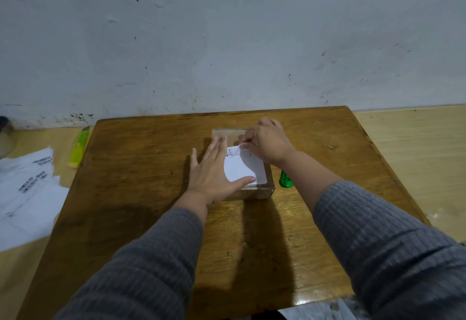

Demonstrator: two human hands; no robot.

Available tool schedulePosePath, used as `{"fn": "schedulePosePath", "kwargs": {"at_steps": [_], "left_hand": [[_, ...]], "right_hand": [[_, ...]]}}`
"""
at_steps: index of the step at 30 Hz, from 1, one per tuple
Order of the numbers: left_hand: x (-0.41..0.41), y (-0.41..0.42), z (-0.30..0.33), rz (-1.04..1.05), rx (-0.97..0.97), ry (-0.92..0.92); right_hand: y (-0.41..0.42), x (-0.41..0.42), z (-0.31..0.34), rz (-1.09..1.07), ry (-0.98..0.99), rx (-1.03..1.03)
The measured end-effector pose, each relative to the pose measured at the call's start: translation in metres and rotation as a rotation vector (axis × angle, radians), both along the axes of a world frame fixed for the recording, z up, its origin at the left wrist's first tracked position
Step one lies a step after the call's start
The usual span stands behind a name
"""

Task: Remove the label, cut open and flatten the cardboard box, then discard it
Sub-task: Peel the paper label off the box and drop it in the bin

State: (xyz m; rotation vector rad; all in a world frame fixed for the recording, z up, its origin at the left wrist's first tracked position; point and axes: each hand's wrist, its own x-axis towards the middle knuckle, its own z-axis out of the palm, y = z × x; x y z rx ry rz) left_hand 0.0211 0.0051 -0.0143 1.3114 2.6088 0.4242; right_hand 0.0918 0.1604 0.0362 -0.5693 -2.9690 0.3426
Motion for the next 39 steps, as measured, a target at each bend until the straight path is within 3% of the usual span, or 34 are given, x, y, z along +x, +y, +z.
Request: {"fn": "schedulePosePath", "kwargs": {"at_steps": [11,19,21,26,30,39], "left_hand": [[-0.008,0.019,-0.002,0.026,-0.020,0.029],[-0.007,0.016,-0.001,-0.002,0.049,0.040],[-0.005,0.007,-0.002,0.006,0.098,0.043],[-0.007,-0.010,-0.010,-0.040,0.051,0.068],[-0.013,-0.010,-0.010,-0.072,-0.019,0.068],[-0.017,-0.005,-0.009,-0.079,-0.087,0.071]], "right_hand": [[0.008,0.015,0.022,-0.089,-0.074,-0.099],[-0.001,0.017,0.022,-0.141,0.116,-0.160],[-0.006,0.014,0.016,-0.112,0.150,-0.120],[-0.016,0.007,0.011,0.097,0.101,0.252],[-0.017,0.000,0.012,0.124,-0.023,0.189],[-0.011,0.002,0.010,0.071,-0.029,0.128]]}}
